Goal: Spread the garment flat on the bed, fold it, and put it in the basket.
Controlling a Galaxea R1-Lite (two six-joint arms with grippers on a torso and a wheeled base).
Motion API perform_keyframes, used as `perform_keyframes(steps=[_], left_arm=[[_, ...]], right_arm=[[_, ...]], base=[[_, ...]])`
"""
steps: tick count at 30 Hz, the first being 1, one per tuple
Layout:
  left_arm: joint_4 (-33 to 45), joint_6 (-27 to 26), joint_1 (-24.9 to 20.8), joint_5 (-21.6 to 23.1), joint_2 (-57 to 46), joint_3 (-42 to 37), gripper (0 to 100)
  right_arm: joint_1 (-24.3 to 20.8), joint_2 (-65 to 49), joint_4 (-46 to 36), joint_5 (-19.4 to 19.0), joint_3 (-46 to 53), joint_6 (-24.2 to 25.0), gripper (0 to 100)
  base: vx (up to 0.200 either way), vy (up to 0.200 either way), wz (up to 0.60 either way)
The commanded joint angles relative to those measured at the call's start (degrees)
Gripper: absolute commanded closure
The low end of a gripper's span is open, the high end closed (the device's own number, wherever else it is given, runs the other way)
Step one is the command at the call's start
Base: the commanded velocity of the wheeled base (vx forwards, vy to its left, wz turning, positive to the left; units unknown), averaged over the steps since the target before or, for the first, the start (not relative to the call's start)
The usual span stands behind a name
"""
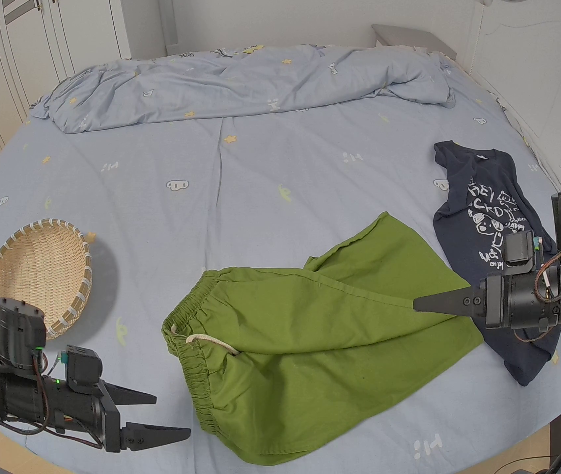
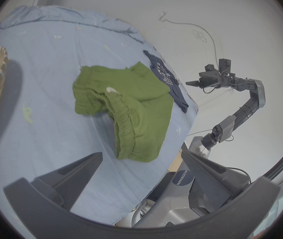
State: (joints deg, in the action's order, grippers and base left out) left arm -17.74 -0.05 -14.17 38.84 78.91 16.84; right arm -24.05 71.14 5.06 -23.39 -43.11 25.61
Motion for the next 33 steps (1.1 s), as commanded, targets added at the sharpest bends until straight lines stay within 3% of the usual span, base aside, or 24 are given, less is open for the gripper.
perform_keyframes(steps=[1, 11, 14, 20, 26, 31, 33], left_arm=[[-1.8, -0.1, -1.7, 0.2, 7.9, 1.7, 0], [-9.2, -0.6, -4.5, -0.3, 20.3, 6.0, 0], [-10.2, -0.5, -4.6, -0.1, 21.5, 7.2, 0], [-10.4, -0.5, -9.2, -0.3, 23.5, 9.3, 0], [-11.1, -0.7, -9.4, -0.4, 27.1, 10.2, 0], [-12.5, -0.2, -10.3, 0.4, 27.3, 9.4, 0], [-12.6, -0.1, -12.6, 2.3, 26.5, 7.6, 0]], right_arm=[[0.0, -0.2, 0.0, -0.1, 0.4, 0.0, 0], [2.5, -1.0, 0.1, 0.1, 0.4, 0.0, 0], [2.7, -0.8, 0.1, 0.1, 0.5, 0.0, 0], [3.0, -0.7, 0.1, 0.1, 0.6, 0.1, 0], [3.7, -0.9, 0.1, 0.1, 0.7, 0.0, 0], [4.0, -0.7, 0.1, 0.1, 0.7, 0.0, 0], [3.9, -0.7, 0.1, 0.1, 0.7, 0.0, 0]], base=[[0.0, 0.0, 0.0], [0.0, 0.0, 0.0], [0.0, 0.0, 0.0], [0.0, 0.0, 0.0], [0.0, 0.0, 0.0], [0.0, 0.0, 0.0], [0.0, 0.0, 0.0]])
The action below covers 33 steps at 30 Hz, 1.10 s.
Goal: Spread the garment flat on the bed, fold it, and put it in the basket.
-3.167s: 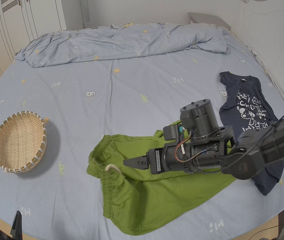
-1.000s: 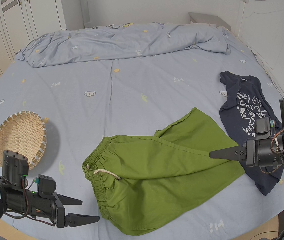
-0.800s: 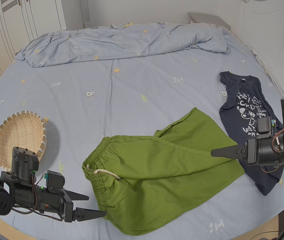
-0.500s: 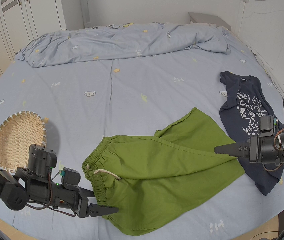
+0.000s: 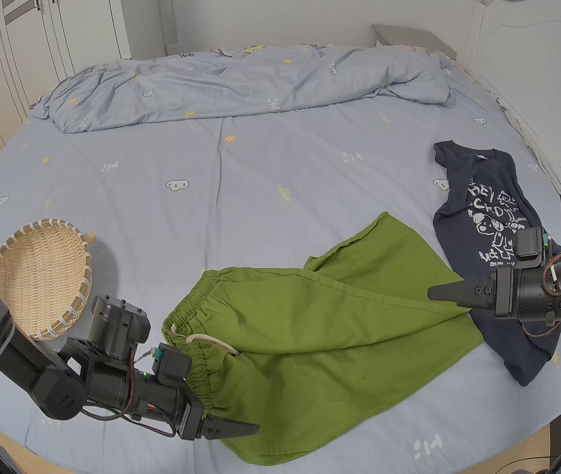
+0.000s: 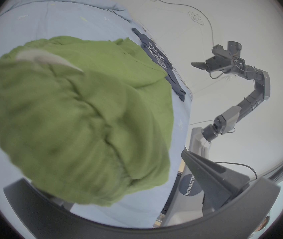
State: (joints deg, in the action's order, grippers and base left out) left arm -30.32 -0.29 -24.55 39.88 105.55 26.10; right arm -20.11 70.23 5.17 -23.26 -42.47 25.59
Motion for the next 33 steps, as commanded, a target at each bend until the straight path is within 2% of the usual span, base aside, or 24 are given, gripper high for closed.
perform_keyframes(steps=[1, 3, 10, 26, 31, 32, 33], left_arm=[[0.0, 0.1, -2.3, 1.3, -0.2, -1.7, 0], [-0.1, 0.0, -3.7, 1.5, -1.9, -4.0, 0], [-0.2, 0.0, -3.7, 1.6, -3.9, -8.3, 0], [-0.2, -0.2, -3.0, 1.2, -5.2, -10.4, 0], [-0.2, -0.3, -1.5, 1.1, -5.2, -10.8, 0], [-0.2, -0.3, -1.1, 1.0, -5.1, -10.7, 100], [-0.2, -0.4, -1.0, 1.0, -5.0, -10.8, 100]], right_arm=[[0.0, 0.2, 0.0, 0.0, 0.0, 0.0, 0], [0.0, 0.1, 0.0, 0.0, 0.1, 0.0, 0], [0.0, 0.2, 0.0, 0.0, 0.1, 0.0, 0], [0.0, 0.2, 0.0, 0.0, 0.3, 0.1, 0], [0.0, 0.3, 0.0, 0.0, 0.5, 0.1, 0], [0.0, 0.3, 0.0, 0.0, 0.5, 0.1, 0], [0.0, 0.3, 0.0, 0.0, 0.5, 0.1, 0]], base=[[0.0, 0.0, 0.0], [0.0, 0.0, 0.0], [0.0, 0.0, 0.0], [0.0, 0.0, 0.0], [0.0, 0.0, 0.0], [0.0, 0.0, 0.0], [0.0, 0.0, 0.0]])
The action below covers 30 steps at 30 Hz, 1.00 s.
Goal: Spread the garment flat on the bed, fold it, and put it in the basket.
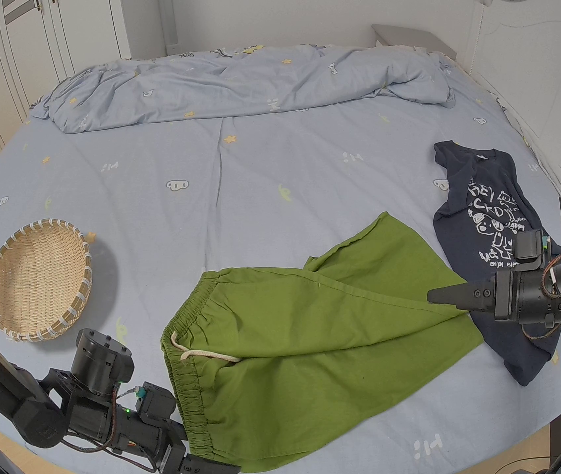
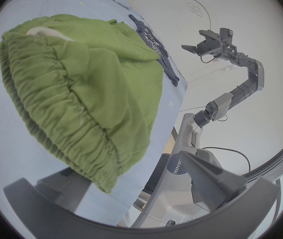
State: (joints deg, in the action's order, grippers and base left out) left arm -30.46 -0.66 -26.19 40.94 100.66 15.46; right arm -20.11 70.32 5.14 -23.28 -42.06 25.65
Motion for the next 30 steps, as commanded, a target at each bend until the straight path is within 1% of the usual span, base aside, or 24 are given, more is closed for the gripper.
perform_keyframes(steps=[1, 9, 12, 13, 14, 15, 16, 17, 19, 21, 22, 23, 24, 28, 30], left_arm=[[0.0, 0.0, 1.0, -0.1, 0.0, -0.2, 100], [0.1, -0.1, 2.3, -0.3, 0.7, -1.4, 100], [0.1, -0.3, 3.2, -0.4, 0.4, -3.2, 100], [0.2, -0.3, 5.2, -0.4, 0.2, -4.2, 100], [0.2, -0.3, 5.2, -0.4, 0.2, -4.2, 100], [0.2, -0.2, 9.0, -0.4, -0.2, -4.8, 100], [0.2, -0.2, 9.0, -0.4, -0.2, -4.8, 100], [0.3, -0.2, 12.4, -0.3, -0.7, -5.9, 100], [0.3, -0.2, 16.2, -0.3, -1.8, -7.7, 100], [0.3, -0.1, 18.9, -0.4, -2.7, -9.2, 100], [0.3, -0.2, 19.9, -0.3, -3.2, -9.7, 100], [0.3, -0.2, 19.9, -0.3, -3.2, -9.7, 100], [0.3, -0.1, 22.5, -0.4, -4.9, -10.7, 100], [0.3, -0.1, 25.7, -0.3, -7.4, -11.9, 100], [0.3, -0.1, 26.6, -0.2, -8.0, -12.0, 100]], right_arm=[[0.0, 0.2, 0.0, 0.0, 0.0, 0.0, 0], [-0.1, 0.4, 0.0, -0.4, 0.2, 0.2, 0], [0.7, 1.0, -0.2, -2.9, -0.1, 0.4, 0], [2.6, 1.6, -0.4, -5.7, -0.4, 0.5, 0], [2.6, 1.6, -0.4, -5.7, -0.4, 0.5, 0], [5.0, 2.9, -0.6, -9.1, -0.6, 0.5, 0], [5.0, 2.9, -0.6, -9.1, -0.6, 0.5, 0], [6.7, 4.6, -0.7, -11.2, -0.6, 0.5, 0], [8.4, 7.5, -0.7, -11.8, -0.6, 0.1, 0], [9.3, 9.4, -0.7, -11.8, -0.3, -0.2, 0], [9.6, 9.9, -0.7, -11.9, -0.3, -0.2, 0], [9.6, 9.9, -0.7, -11.9, -0.3, -0.2, 0], [10.1, 10.8, -0.6, -12.3, -0.1, -0.2, 0], [10.4, 10.8, -0.7, -12.7, 0.2, -0.4, 0], [11.5, 10.6, -0.9, -12.8, 0.3, -1.0, 0]], base=[[0.0, 0.0, 0.0], [0.0, 0.0, 0.0], [0.0, 0.0, 0.0], [0.0, 0.0, 0.0], [0.0, 0.0, 0.0], [0.0, 0.0, 0.0], [0.0, 0.0, 0.0], [0.0, 0.0, 0.0], [0.0, 0.0, 0.0], [0.0, 0.0, 0.0], [0.0, 0.0, 0.0], [0.0, 0.0, 0.0], [0.0, 0.0, 0.0], [0.0, 0.0, 0.0], [0.0, 0.0, 0.0]])
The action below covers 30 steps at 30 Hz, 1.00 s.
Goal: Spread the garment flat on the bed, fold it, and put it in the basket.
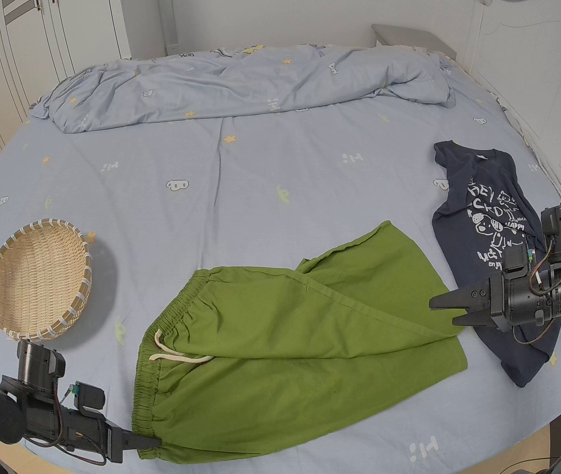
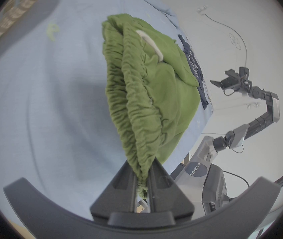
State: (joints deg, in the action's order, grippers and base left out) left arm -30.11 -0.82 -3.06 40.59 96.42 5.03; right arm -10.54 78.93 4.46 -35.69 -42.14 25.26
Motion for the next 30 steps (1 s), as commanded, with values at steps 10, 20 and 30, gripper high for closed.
perform_keyframes(steps=[10, 20, 30], left_arm=[[0.0, 0.1, 6.8, 0.1, -1.1, 1.9, 100], [0.0, 0.1, 7.5, 0.1, -0.3, 3.2, 100], [0.0, 0.1, 5.6, 0.1, -2.5, 2.2, 100]], right_arm=[[11.1, 5.5, -14.7, -0.4, -3.1, -18.4, 0], [12.2, 15.5, -13.2, -4.2, 0.0, -21.3, 0], [11.5, 20.9, -7.9, -7.5, 0.7, -21.0, 0]], base=[[0.0, 0.0, 0.0], [0.0, 0.0, 0.0], [0.0, 0.0, 0.0]])
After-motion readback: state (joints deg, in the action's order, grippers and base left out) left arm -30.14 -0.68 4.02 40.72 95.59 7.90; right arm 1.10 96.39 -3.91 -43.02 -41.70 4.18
